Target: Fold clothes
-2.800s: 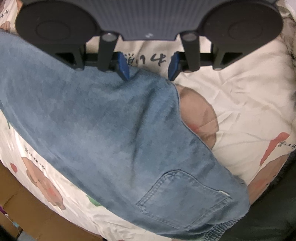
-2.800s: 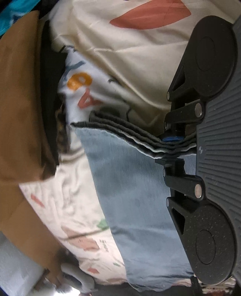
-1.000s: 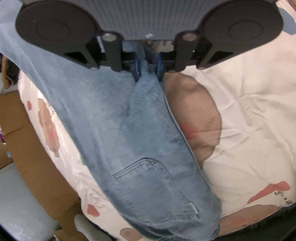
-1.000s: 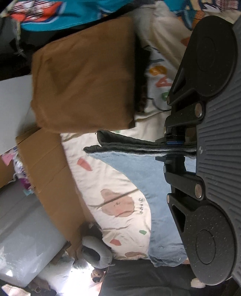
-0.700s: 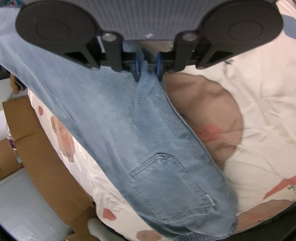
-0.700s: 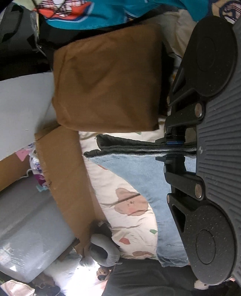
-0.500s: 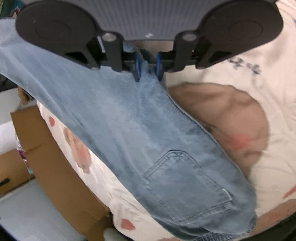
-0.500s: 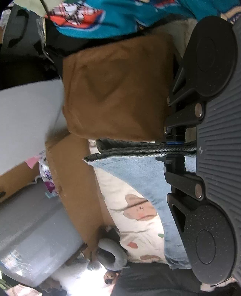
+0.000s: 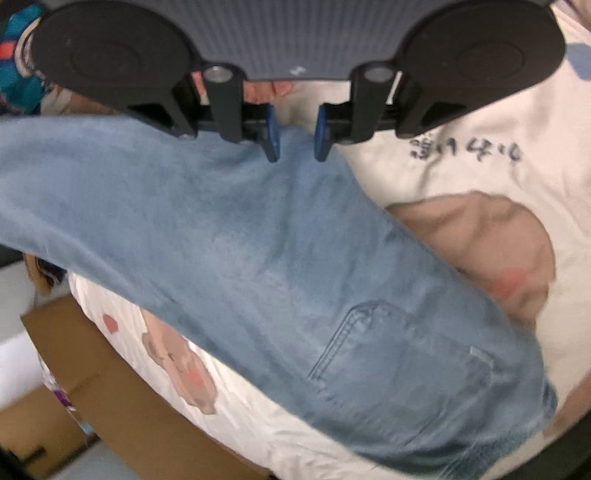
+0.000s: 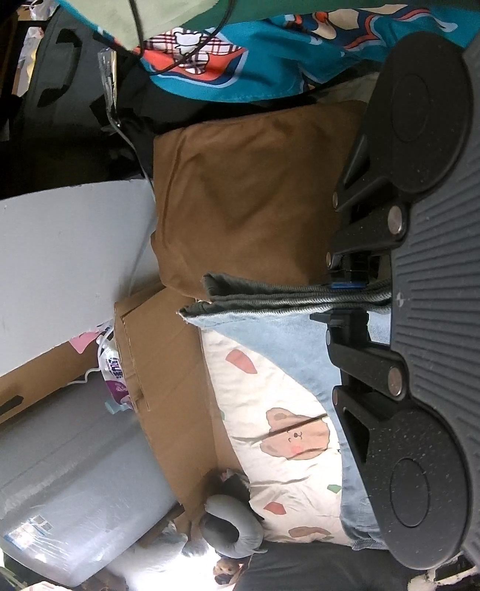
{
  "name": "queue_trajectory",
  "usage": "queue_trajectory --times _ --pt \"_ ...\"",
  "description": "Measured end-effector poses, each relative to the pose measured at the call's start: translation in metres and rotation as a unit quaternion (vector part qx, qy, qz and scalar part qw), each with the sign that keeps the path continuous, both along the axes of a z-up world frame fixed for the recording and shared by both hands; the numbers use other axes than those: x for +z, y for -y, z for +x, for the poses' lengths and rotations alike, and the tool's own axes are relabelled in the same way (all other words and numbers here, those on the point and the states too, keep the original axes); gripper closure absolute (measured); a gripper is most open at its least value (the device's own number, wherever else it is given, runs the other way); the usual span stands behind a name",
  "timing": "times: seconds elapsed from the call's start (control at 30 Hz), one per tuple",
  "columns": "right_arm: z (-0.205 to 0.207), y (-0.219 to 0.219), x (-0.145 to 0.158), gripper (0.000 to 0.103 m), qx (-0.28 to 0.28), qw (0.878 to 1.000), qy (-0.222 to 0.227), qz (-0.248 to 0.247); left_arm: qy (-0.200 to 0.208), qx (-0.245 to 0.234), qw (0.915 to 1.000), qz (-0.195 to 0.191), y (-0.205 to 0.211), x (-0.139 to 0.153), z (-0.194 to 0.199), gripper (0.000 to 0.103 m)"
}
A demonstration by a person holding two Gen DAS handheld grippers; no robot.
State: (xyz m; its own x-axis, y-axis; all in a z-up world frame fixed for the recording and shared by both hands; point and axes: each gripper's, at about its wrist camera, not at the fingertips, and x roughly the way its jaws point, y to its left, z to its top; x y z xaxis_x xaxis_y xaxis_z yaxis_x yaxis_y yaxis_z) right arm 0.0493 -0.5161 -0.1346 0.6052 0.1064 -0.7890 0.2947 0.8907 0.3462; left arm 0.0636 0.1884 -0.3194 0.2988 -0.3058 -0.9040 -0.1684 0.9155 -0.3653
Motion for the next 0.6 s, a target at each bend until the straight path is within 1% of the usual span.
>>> queue_trajectory --times 0.1,0.2,0.33,0.43,0.6 --pt "0.003 -0.004 0.004 0.095 0.005 1.000 -0.001 -0.001 0.014 -0.008 0.9998 -0.013 0.004 0.014 0.003 0.082" --pt "0.005 -0.007 0.006 0.095 0.004 1.000 0.001 -0.003 0.026 -0.027 0.9984 -0.043 0.018 0.016 0.017 0.081" --pt "0.007 -0.007 0.009 0.094 0.003 1.000 -0.002 -0.004 0.026 -0.066 0.9946 -0.076 0.050 0.001 0.037 0.081" --pt "0.008 -0.008 0.011 0.094 0.003 1.000 -0.003 -0.007 0.015 -0.092 0.9905 -0.101 0.072 -0.014 0.049 0.082" --pt "0.010 -0.012 0.011 0.094 -0.001 1.000 -0.005 -0.015 -0.019 -0.139 0.9835 -0.114 0.105 -0.044 0.064 0.082"
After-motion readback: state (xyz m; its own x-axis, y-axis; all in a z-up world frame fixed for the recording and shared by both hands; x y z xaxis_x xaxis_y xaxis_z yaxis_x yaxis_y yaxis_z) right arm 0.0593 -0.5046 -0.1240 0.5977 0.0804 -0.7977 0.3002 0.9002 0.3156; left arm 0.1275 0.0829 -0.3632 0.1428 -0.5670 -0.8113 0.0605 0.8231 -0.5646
